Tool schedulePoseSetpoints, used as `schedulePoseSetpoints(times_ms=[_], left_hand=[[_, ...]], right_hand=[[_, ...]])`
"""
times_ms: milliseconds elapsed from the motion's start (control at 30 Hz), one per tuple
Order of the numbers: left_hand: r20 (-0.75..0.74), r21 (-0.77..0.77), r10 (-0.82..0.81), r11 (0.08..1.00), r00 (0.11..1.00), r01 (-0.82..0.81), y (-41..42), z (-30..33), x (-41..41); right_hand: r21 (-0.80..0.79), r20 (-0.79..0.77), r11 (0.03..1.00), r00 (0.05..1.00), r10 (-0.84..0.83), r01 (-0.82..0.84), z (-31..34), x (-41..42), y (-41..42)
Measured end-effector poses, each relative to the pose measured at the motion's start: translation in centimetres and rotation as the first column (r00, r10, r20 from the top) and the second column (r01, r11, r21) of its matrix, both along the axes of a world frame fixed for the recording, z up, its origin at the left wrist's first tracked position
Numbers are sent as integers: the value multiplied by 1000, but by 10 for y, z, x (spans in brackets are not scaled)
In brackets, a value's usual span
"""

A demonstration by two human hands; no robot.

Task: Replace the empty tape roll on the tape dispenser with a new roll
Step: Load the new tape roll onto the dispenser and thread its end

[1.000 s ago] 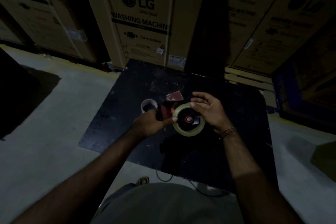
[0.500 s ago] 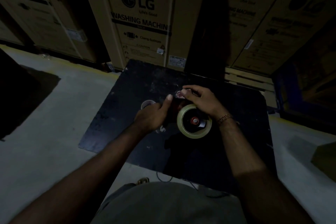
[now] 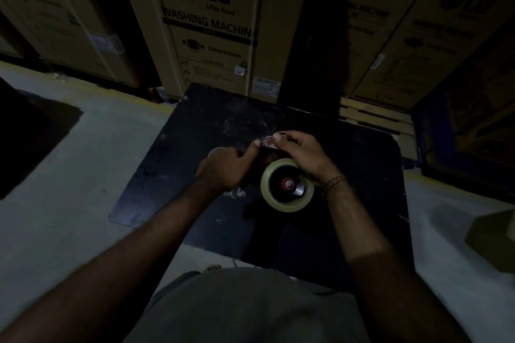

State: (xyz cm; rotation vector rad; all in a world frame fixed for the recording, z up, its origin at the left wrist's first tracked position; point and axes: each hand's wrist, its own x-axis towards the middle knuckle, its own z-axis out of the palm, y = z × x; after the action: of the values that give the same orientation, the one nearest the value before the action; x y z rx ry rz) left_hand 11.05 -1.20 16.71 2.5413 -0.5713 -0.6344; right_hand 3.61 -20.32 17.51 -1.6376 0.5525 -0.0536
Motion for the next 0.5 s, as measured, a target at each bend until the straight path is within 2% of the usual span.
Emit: schedulePoseSetpoints(times_ms=[67, 300, 367, 500], left_hand=[[-41, 1, 52, 999, 998, -52, -2, 2, -1], [99, 37, -29, 999, 995, 25, -4, 14, -7], [131, -3, -92, 996, 987, 93, -6, 11, -10], [46, -168, -93, 981, 995, 100, -12, 9, -8]], right_hand=[[5, 1, 1000, 1000, -3, 3, 2, 0, 1], [69, 9, 997, 999, -33, 32, -3, -2, 0], [110, 14, 993, 999, -52, 50, -4, -7, -4], [171, 13, 978, 992, -124, 120, -7, -20, -10]])
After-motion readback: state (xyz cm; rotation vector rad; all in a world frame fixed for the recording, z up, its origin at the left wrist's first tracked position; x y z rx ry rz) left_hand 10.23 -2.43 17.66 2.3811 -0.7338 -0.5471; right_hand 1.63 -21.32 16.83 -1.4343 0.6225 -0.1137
